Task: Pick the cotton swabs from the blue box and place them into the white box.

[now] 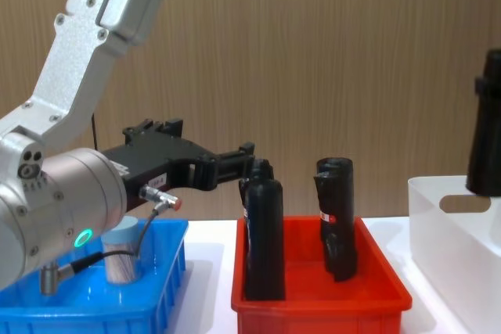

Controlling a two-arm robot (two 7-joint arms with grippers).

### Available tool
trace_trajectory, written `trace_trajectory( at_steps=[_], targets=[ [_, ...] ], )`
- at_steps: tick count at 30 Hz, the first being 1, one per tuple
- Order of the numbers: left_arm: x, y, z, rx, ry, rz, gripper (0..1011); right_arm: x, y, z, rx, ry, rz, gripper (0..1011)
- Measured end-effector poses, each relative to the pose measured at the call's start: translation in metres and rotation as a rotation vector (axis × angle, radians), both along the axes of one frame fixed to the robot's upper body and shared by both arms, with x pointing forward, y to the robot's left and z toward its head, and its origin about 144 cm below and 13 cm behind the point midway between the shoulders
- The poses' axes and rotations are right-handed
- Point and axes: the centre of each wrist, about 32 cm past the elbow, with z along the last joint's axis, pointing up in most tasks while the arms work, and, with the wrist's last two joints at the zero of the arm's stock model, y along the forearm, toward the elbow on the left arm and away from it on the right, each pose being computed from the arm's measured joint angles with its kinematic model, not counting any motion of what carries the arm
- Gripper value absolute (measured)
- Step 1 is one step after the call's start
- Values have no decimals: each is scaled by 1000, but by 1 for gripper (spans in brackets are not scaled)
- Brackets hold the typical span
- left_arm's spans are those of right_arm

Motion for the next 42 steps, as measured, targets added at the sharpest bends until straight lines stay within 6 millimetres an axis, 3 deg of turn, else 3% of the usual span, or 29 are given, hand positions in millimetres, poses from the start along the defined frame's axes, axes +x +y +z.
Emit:
trace_trajectory(
  at_steps=[18,22,24,34,42],
  targets=[
    [0,0,0,0,0,0,1004,28,-10,-49,-7,128,-92,521],
    [0,0,0,0,0,0,1004,32,-12,-56,-2,147,-110,587],
    [0,0,0,0,0,0,1004,33,-13,-59,0,152,-118,681],
    [0,0,0,0,0,0,1004,32,-16,-61,16,146,-131,961],
    [0,0,0,0,0,0,1004,25,-17,-57,26,124,-124,1001]
  ],
)
